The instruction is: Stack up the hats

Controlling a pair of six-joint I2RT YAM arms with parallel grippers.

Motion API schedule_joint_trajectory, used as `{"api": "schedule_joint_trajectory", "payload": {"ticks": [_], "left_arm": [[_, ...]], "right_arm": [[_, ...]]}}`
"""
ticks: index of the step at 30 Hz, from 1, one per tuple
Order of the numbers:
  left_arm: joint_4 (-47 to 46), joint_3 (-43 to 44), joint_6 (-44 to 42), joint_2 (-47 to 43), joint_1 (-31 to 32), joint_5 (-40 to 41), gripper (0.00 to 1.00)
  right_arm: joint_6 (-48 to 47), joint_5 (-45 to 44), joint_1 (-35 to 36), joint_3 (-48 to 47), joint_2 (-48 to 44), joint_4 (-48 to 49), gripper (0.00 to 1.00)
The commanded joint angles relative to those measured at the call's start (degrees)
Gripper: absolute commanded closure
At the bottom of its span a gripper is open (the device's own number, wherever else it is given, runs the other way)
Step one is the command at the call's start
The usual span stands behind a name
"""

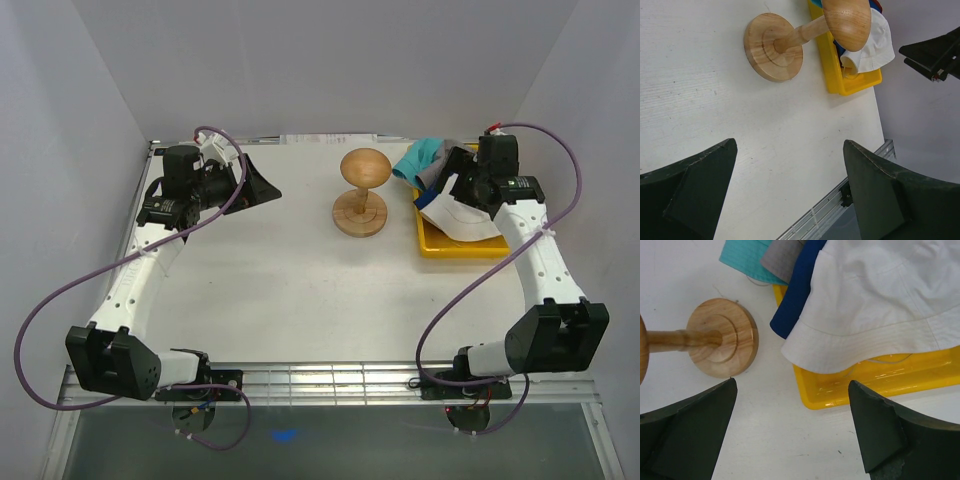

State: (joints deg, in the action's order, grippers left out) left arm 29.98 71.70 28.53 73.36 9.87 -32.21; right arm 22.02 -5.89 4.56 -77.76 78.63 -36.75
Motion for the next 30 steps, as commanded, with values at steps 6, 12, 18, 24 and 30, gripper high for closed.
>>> {"api": "schedule_joint_trajectory", "payload": {"ticks": [6, 12, 18, 24, 30], "left_arm": [[-1.1, -2.4, 0.6, -4.0, 0.0, -2.6, 0.03], [-1.3, -2.5, 0.7, -4.0, 0.0, -2.8, 0.03], [-1.2, -2.3, 0.8, -3.6, 0.0, -3.0, 0.03], [-1.1, -2.4, 1.3, -3.0, 0.0, -3.4, 0.03], [-1.3, -2.5, 2.1, -2.4, 0.0, -3.7, 0.03]], "right_arm": [[0.2, 0.8, -1.5, 0.5, 7.0, 4.0, 0.05], [0.6, -0.4, -1.9, -3.2, 15.1, 4.8, 0.17], [0.7, -0.5, -3.1, -5.7, 20.9, 6.2, 0.28], [0.9, 1.1, -3.9, -6.9, 23.3, 6.1, 0.70], [0.4, 0.8, -3.9, -6.9, 20.2, 5.4, 0.92]]}}
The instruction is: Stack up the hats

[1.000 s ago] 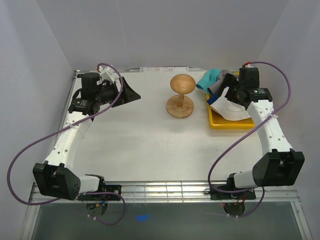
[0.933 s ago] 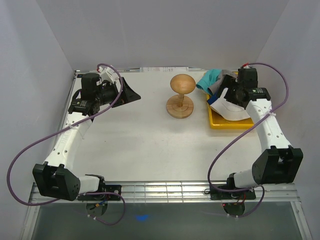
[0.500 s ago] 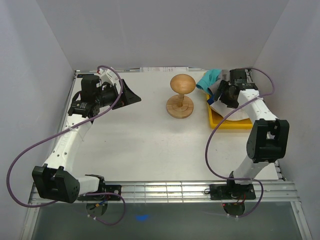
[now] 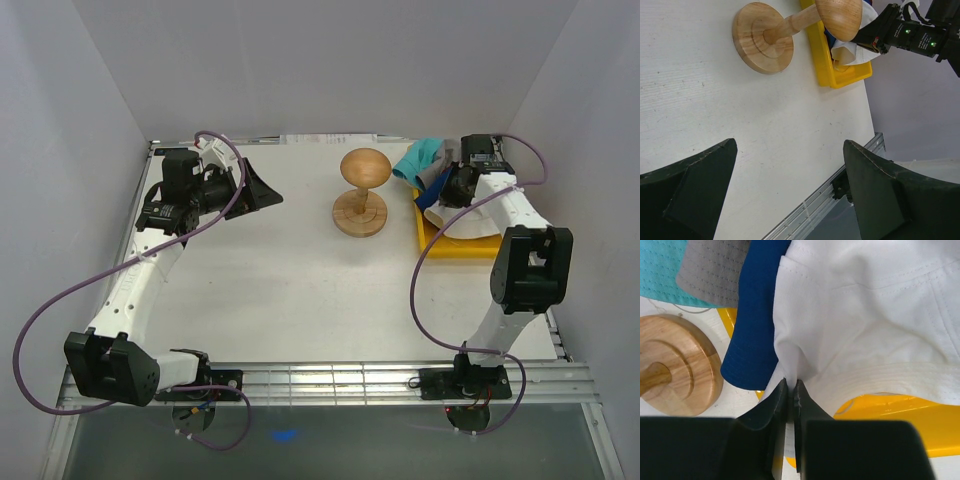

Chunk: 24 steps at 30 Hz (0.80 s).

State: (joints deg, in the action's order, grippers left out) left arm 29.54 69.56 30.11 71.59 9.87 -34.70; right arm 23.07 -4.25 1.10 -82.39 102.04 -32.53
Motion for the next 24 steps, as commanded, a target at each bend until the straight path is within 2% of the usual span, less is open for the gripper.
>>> {"api": "schedule_joint_trajectory", "payload": {"ticks": [1, 6, 13, 20, 24], "left_arm": [[-1.0, -0.3, 0.7, -0.8, 0.0, -1.4, 0.03], [-2.6, 0.0, 1.8, -0.1, 0.1, -3.3, 0.03], [-4.8, 1.5, 4.0, 1.1, 0.1, -5.1, 0.03], [-7.0, 2.3, 5.8, 2.2, 0.1, -7.2, 0.03], [-8.2, 2.7, 6.5, 2.9, 0.2, -7.6, 0.03]], "right_arm": [[-0.7, -0.9, -2.1, -2.4, -4.0, 0.9, 0.92], [-1.1, -0.7, -2.1, -5.2, -8.3, -2.8, 0.92], [-0.7, 0.7, -2.1, -16.3, -10.2, -9.0, 0.92], [-0.7, 3.4, -2.1, -36.8, -3.7, -16.3, 0.92], [-0.1, 10.3, -2.1, -47.0, 1.3, -17.7, 0.92]]}}
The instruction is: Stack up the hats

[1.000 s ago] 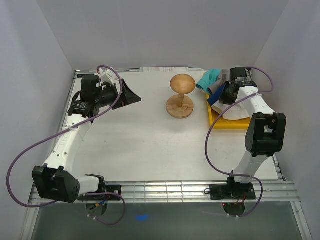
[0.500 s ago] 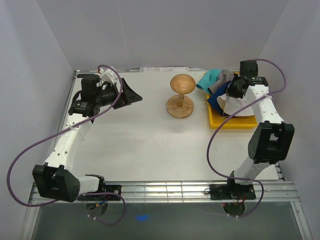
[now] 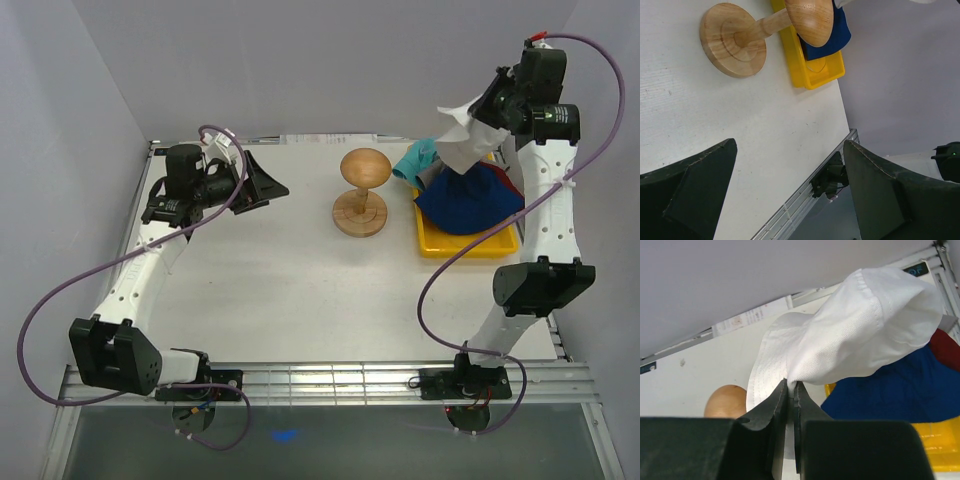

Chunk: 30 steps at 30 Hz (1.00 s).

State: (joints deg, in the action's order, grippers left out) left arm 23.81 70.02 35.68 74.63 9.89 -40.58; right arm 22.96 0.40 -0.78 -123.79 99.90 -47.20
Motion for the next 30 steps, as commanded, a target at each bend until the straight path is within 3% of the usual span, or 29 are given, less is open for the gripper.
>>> {"api": "schedule_joint_trajectory", "payload": {"ticks": [1, 11, 20, 30], "left_arm": [[-2.5, 2.3, 1.1, 0.0, 0.1, -1.8, 0.03], [-9.8, 8.1, 7.3, 7.3, 1.0, -3.5, 0.03], [-15.3, 12.4, 12.3, 14.0, 2.9, -4.9, 0.03], [-18.0, 13.8, 14.3, 18.1, 2.9, -4.6, 0.04]], "right_arm": [[0.1, 6.9, -0.2, -6.4, 3.9, -3.1, 0.92], [0.6, 14.2, 0.7, -3.0, 3.4, 5.6, 0.92], [-0.5, 15.6, 7.4, -3.7, 4.8, 11.3, 0.92], [-5.0, 15.1, 14.5, -3.8, 5.9, 11.5, 0.92]]}}
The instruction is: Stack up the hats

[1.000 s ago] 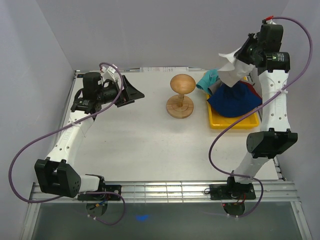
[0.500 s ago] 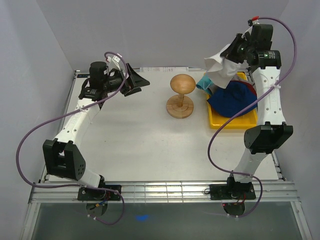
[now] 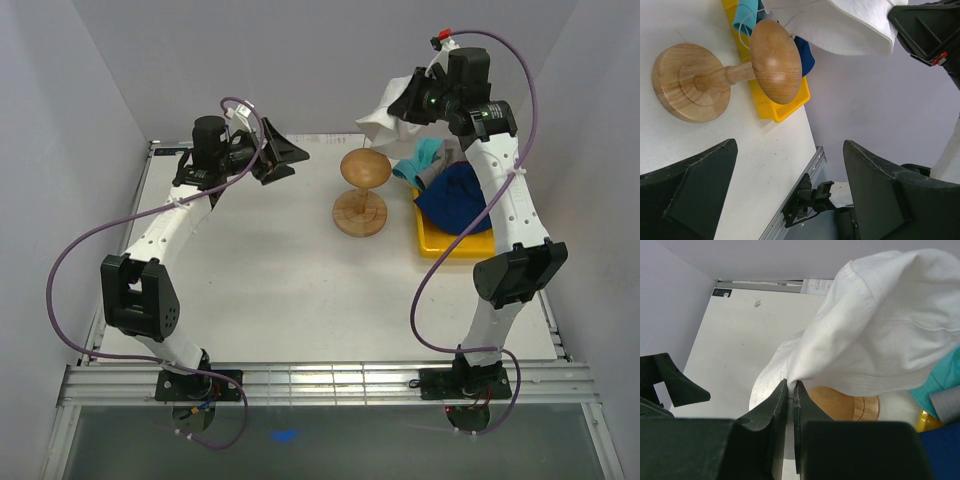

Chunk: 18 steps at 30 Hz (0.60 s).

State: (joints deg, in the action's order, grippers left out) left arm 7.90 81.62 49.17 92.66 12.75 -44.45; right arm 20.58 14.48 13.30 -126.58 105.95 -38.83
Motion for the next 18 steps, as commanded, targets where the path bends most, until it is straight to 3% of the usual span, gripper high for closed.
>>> {"api": "schedule_joint_trajectory", "payload": {"ticks": [1, 7, 18], "left_arm": [[-2.4, 2.1, 1.1, 0.4, 0.1, -0.7, 0.04], [-4.0, 1.3, 2.2, 2.0, 0.4, -0.8, 0.04], [-5.2, -0.7, 2.7, 2.5, 0.9, -0.2, 0.04]], "right_arm": [[-3.4, 1.0, 0.7, -0.9, -0.1, 3.0, 0.92], [-7.0, -1.6, 1.0, 1.3, -2.6, 3.2, 0.92], [-8.8, 5.2, 1.0, 0.6, -5.4, 3.1, 0.92]]}}
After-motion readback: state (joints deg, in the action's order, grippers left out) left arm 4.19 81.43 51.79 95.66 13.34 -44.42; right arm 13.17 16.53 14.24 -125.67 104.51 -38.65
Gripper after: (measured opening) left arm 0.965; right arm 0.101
